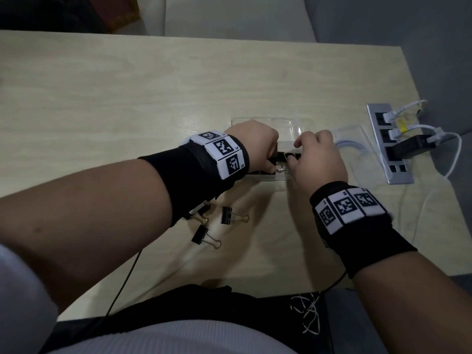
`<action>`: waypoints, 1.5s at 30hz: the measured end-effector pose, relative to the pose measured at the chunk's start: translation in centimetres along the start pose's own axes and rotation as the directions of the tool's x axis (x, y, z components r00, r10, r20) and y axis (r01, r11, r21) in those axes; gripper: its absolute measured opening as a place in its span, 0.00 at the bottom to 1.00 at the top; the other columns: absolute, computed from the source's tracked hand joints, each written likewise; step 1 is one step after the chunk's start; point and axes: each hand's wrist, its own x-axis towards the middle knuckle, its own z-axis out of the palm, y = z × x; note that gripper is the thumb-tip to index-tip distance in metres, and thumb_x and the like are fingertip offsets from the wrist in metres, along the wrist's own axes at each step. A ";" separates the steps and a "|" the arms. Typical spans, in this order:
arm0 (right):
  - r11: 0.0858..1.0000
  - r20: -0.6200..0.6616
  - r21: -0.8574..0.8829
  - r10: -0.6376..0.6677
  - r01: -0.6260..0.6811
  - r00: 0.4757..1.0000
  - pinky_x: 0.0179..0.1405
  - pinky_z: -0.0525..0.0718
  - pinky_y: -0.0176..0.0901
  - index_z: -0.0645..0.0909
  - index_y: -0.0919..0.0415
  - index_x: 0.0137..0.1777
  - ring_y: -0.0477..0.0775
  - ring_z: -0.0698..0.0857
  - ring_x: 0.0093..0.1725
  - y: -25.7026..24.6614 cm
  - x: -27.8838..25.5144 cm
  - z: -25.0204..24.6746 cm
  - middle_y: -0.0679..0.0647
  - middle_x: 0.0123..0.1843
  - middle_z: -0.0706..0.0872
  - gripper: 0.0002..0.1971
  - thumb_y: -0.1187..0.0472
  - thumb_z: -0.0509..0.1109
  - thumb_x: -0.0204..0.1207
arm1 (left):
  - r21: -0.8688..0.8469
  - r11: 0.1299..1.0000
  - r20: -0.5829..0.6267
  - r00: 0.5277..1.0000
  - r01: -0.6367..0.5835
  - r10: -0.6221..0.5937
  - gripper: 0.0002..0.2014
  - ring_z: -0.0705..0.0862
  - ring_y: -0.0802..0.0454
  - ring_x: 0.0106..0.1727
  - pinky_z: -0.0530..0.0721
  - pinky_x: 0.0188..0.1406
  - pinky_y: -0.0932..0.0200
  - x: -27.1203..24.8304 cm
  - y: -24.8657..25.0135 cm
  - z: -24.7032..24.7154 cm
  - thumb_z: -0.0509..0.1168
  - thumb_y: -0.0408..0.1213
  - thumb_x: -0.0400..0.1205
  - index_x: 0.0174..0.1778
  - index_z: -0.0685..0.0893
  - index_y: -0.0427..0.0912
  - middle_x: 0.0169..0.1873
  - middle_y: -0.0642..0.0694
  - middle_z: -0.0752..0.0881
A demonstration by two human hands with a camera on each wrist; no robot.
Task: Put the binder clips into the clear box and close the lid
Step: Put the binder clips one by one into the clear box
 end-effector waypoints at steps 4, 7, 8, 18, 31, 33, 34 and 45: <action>0.996 0.088 0.041 0.076 -0.080 0.993 0.41 0.80 0.48 0.79 0.56 0.45 0.61 0.82 0.46 0.0 0.1 -0.4 0.58 0.50 0.84 0.06 0.55 0.65 0.76 | -0.009 1.000 -0.002 1.000 0.012 -0.012 0.17 0.79 0.46 0.44 0.75 0.38 0.55 0.0 -0.1 0.4 0.73 0.55 0.72 0.43 0.77 0.48 0.34 0.52 0.78; 0.992 0.196 0.053 0.104 -0.116 0.975 0.41 0.78 0.44 0.82 0.55 0.46 0.58 0.83 0.47 0.0 0.0 -0.7 0.55 0.45 0.86 0.07 0.53 0.68 0.74 | -0.016 1.000 -0.022 1.000 0.011 -0.011 0.18 0.82 0.44 0.47 0.77 0.39 0.53 0.1 -0.3 0.6 0.71 0.52 0.75 0.51 0.77 0.45 0.39 0.49 0.80; 0.993 0.217 0.041 0.099 -0.110 0.971 0.42 0.78 0.44 0.83 0.55 0.47 0.58 0.83 0.48 0.0 -0.1 -0.6 0.55 0.45 0.87 0.07 0.53 0.69 0.74 | -0.020 1.000 -0.029 0.999 0.014 -0.015 0.18 0.82 0.43 0.48 0.76 0.39 0.53 0.1 -0.4 0.6 0.71 0.51 0.76 0.54 0.76 0.45 0.39 0.48 0.79; 0.987 0.143 0.082 0.128 -0.140 0.981 0.47 0.83 0.47 0.85 0.59 0.55 0.60 0.85 0.50 -0.5 0.5 -0.6 0.59 0.50 0.88 0.11 0.61 0.62 0.79 | 0.033 0.999 -0.023 0.999 0.036 -0.035 0.17 0.84 0.40 0.52 0.80 0.41 0.51 0.1 -0.7 1.1 0.68 0.48 0.79 0.59 0.77 0.43 0.46 0.43 0.84; 0.968 0.259 -0.245 0.012 0.054 0.966 0.43 0.82 0.46 0.88 0.55 0.48 0.60 0.86 0.46 -1.0 1.0 -0.2 0.56 0.46 0.88 0.08 0.61 0.67 0.77 | 0.156 0.988 0.011 1.000 0.015 -0.017 0.15 0.83 0.40 0.58 0.79 0.48 0.51 0.3 -0.9 0.4 0.64 0.45 0.81 0.62 0.82 0.45 0.55 0.42 0.86; 0.984 0.273 -0.176 0.039 0.010 0.961 0.45 0.84 0.47 0.86 0.54 0.46 0.59 0.85 0.48 -1.0 1.0 -0.5 0.55 0.48 0.87 0.06 0.62 0.67 0.75 | 0.202 0.979 0.013 1.000 0.001 -0.003 0.15 0.83 0.40 0.58 0.77 0.46 0.51 0.2 -1.0 0.0 0.63 0.44 0.81 0.62 0.83 0.47 0.56 0.43 0.85; 0.992 0.277 -0.125 0.052 -0.018 0.959 0.46 0.84 0.48 0.85 0.53 0.45 0.59 0.84 0.48 -0.9 1.0 -0.6 0.55 0.48 0.87 0.05 0.62 0.67 0.75 | 0.219 0.976 0.009 1.000 -0.008 0.006 0.14 0.83 0.40 0.59 0.76 0.45 0.51 0.1 -1.1 -0.1 0.63 0.44 0.81 0.61 0.83 0.48 0.57 0.44 0.84; 0.998 0.113 -0.043 -0.031 0.036 0.993 0.62 0.73 0.58 0.75 0.53 0.71 0.63 0.72 0.68 -0.1 0.1 -0.6 0.57 0.71 0.75 0.22 0.67 0.61 0.77 | 0.060 0.996 -0.022 0.997 -0.068 0.070 0.17 0.80 0.42 0.63 0.82 0.57 0.45 -0.4 -2.0 -0.4 0.65 0.45 0.78 0.64 0.81 0.54 0.63 0.46 0.79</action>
